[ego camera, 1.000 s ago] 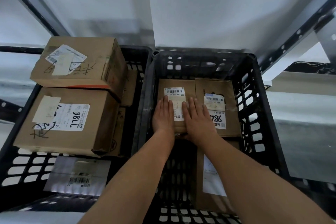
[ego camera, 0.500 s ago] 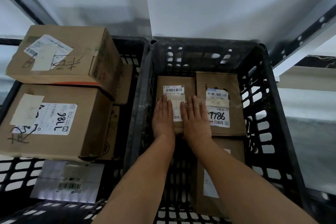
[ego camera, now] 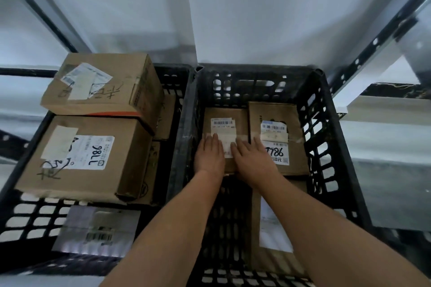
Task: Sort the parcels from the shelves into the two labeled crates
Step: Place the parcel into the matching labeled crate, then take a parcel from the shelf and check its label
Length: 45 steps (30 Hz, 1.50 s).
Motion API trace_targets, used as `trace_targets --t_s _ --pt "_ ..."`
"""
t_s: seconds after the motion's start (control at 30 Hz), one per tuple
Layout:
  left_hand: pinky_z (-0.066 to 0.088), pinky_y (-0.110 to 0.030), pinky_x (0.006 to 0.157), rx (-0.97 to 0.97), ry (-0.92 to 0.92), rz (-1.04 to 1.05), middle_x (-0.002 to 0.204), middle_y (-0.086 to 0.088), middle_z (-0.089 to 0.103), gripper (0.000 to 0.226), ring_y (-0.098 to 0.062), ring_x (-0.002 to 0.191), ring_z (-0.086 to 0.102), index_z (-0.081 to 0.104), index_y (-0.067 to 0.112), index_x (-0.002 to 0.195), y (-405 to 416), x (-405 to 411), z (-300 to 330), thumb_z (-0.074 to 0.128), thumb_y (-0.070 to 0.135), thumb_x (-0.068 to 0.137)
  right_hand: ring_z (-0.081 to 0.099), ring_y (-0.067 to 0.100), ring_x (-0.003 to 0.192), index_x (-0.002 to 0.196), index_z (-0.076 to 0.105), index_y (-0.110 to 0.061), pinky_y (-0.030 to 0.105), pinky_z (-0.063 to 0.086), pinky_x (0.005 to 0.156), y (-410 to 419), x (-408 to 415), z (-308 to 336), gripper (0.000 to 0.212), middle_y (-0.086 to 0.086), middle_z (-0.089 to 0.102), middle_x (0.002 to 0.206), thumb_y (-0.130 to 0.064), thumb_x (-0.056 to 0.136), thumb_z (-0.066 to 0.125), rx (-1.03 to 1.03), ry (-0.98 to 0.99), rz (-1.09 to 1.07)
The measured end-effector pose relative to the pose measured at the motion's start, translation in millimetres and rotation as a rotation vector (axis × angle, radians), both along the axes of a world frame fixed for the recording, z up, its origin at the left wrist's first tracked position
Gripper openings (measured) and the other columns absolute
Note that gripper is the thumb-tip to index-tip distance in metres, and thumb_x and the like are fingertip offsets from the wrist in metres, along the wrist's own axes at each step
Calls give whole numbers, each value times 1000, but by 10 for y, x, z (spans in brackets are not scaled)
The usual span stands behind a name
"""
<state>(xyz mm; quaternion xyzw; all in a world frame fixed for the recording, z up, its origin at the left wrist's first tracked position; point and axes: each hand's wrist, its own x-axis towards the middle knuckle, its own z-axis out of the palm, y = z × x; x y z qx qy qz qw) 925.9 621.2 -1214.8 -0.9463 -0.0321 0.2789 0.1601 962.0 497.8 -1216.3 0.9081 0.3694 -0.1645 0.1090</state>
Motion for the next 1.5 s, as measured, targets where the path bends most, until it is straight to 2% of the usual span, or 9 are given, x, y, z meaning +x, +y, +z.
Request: trace_targets --t_s 0.2,0.37,0.5,0.57,0.7,0.9,1.13,1.3,1.5 --pt "3 -43 126 9 54 25 166 -19 -6 76 -32 154 5 -7 0 157 -29 48 -101 39 31 105 15 31 153 157 18 -1 50 0 123 -39 9 -190 61 21 18 164 -28 106 38 -2 -31 26" --pt "-2 -44 125 57 67 31 166 -18 -9 83 -31 154 -2 -10 1 156 -31 8 44 41 39 103 4 28 155 159 7 -5 48 1 124 -21 -50 -21 68 15 4 168 -28 104 40 -31 53 -63" --pt "-6 -43 125 44 -90 -36 165 -17 -18 79 -30 154 -11 -17 0 154 -43 -95 534 34 36 106 -7 24 155 159 -4 -8 48 3 124 -167 -84 441 77 11 -8 168 -39 104 40 -5 108 -184" --pt "-8 -43 125 7 -133 -22 164 -16 -22 79 -29 153 -14 -19 2 154 -53 -161 955 34 35 106 -9 25 155 159 -5 -8 48 3 124 -257 -133 852 77 11 -9 168 -43 105 37 -11 100 -233" --pt "-7 -46 125 -97 -232 2 164 -15 -22 92 -31 153 -16 -18 5 155 -86 -346 2040 37 55 102 -12 28 154 160 -4 -11 51 3 125 -378 -299 1966 75 12 -10 167 -49 105 29 19 41 -287" --pt "-8 -48 124 -187 -351 -35 163 -14 -26 89 -31 152 -18 -20 8 156 -305 -736 4162 25 63 101 -19 34 152 159 -10 -14 55 0 124 -531 -699 4125 74 13 -17 166 -48 106 27 -5 -12 -386" --pt "-13 -47 123 -254 -462 -55 162 -10 -29 85 -28 152 -22 -20 14 157 -731 -1265 6456 20 64 101 -21 31 152 159 -11 -17 54 -6 123 -901 -1367 6461 70 11 -18 166 -46 106 24 108 -54 -547" --pt "-11 -49 124 -230 -484 -92 163 -9 -28 83 -28 152 -21 -22 16 156 -1142 -1797 7486 15 66 100 -20 28 153 160 -9 -17 52 -4 124 -1300 -1952 7446 68 8 -14 167 -46 107 23 200 -79 -605" --pt "-13 -48 123 -208 -576 -93 163 -9 -28 81 -27 152 -21 -22 20 156 -1814 -2451 8171 11 67 99 -4 29 155 160 0 -16 51 10 125 -2033 -2707 8141 69 8 1 168 -48 106 29 357 -199 -549"
